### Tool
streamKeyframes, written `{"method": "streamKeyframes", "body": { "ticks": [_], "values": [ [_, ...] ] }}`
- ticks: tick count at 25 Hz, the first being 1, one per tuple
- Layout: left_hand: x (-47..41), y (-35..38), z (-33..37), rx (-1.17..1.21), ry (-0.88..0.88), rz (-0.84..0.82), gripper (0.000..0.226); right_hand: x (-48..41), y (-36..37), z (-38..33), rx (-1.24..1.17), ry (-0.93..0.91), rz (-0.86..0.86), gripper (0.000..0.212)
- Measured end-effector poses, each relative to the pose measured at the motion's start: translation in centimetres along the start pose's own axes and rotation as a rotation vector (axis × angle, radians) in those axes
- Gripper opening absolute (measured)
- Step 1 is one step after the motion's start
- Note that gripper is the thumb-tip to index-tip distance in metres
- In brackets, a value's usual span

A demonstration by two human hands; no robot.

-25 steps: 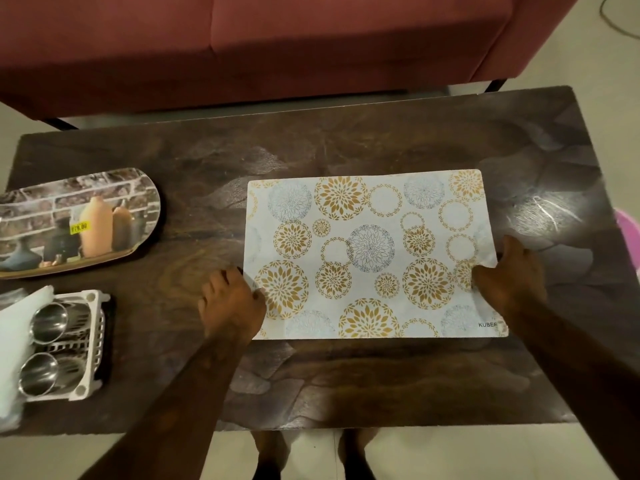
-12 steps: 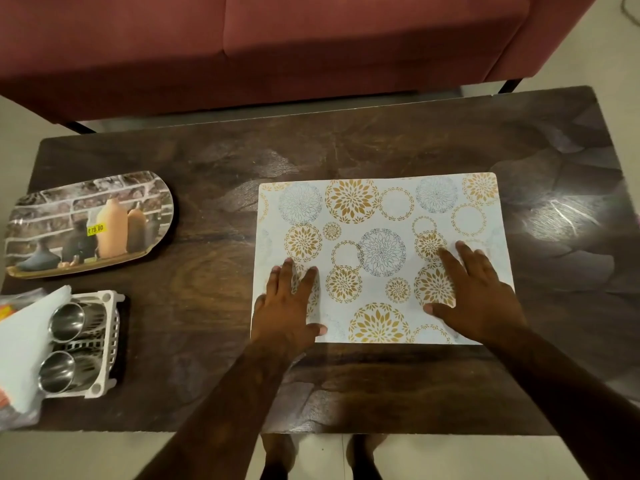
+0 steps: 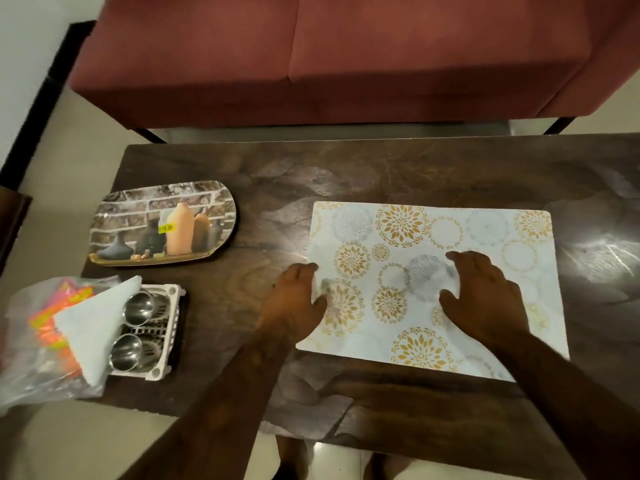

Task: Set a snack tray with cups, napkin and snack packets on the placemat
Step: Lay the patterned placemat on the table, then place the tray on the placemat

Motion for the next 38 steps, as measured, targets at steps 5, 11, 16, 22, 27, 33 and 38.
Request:
{"method": "streamKeyframes", "body": {
  "ticks": [5, 11, 16, 22, 27, 33, 38],
  "values": [
    [-2.6, -8.7, -9.4, 0.445, -0.229, 0.086, 0.021, -4.1, 0.8, -10.9, -0.258, -0.088, -0.060, 0.045],
    [-6.6, -16.3, -22.4, 0.545, -0.320, 0.157, 0.015, -9.6, 4.1, -23.1, -0.350, -0.149, -0.060, 0.035],
    [-11.4, -21.1, -32.1, 0.546, -0.385, 0.193, 0.019, -14.3, 8.1, -30.7, -0.441, -0.075, -0.081, 0.029],
    [-17.1, -22.8, -40.9, 0.533, -0.452, 0.181, 0.014, -18.5, 10.9, -37.3, -0.390, -0.057, -0.106, 0.036],
    [-20.1, -22.6, -45.0, 0.458, -0.522, 0.194, 0.029, -20.2, 11.3, -41.1, -0.336, 0.027, -0.067, 0.046],
    [-21.2, -21.7, -47.0, 0.408, -0.577, 0.194, 0.049, -20.0, 11.9, -42.7, -0.129, 0.193, -0.094, 0.090],
    [-21.5, -21.1, -47.3, 0.494, -0.604, 0.147, 0.043, -19.9, 11.8, -42.8, -0.142, 0.255, 0.012, 0.076]
  ]
}}
Point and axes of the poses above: each hand's wrist, its own x-axis away from the middle knuckle, its own y-axis out of the palm, z = x × y, the point moved 10 cm from there along -x, towards the middle knuckle, and after that the axes turned 13 degrees about -y, right-handed, at the moved point
